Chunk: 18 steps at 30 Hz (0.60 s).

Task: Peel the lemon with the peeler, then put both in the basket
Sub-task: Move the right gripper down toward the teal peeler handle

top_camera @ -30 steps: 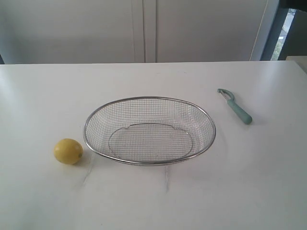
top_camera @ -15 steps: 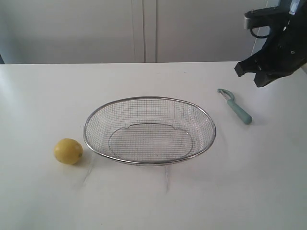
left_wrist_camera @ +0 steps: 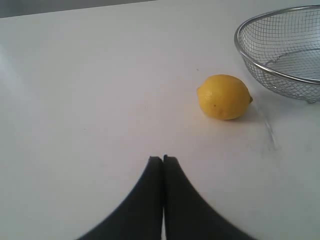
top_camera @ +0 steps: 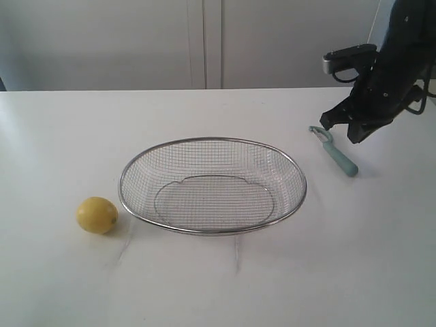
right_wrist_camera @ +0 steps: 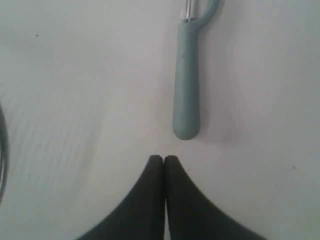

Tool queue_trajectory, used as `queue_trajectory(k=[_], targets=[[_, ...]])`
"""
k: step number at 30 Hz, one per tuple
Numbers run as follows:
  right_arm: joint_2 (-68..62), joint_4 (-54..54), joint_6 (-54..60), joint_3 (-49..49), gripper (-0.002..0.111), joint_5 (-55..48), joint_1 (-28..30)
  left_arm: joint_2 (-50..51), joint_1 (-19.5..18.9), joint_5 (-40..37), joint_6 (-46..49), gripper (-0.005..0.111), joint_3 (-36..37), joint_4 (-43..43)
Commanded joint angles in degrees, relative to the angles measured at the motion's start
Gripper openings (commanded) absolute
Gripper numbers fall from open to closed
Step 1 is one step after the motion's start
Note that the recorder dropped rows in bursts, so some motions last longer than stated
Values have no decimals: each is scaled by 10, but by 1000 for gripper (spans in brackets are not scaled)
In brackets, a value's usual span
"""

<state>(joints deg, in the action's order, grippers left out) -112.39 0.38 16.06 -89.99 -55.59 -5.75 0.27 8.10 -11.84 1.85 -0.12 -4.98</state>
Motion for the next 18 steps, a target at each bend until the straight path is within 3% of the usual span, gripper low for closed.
queue_trajectory(k=[1, 15, 18], targets=[[-39, -11, 6, -43, 0, -14, 8, -3, 0, -1, -3, 0, 1, -2], [-116, 16, 52, -107, 0, -6, 32, -3, 0, -1, -3, 0, 1, -2], [-123, 35, 103, -109, 3, -8, 32, -3, 0, -1, -3, 0, 1, -2]])
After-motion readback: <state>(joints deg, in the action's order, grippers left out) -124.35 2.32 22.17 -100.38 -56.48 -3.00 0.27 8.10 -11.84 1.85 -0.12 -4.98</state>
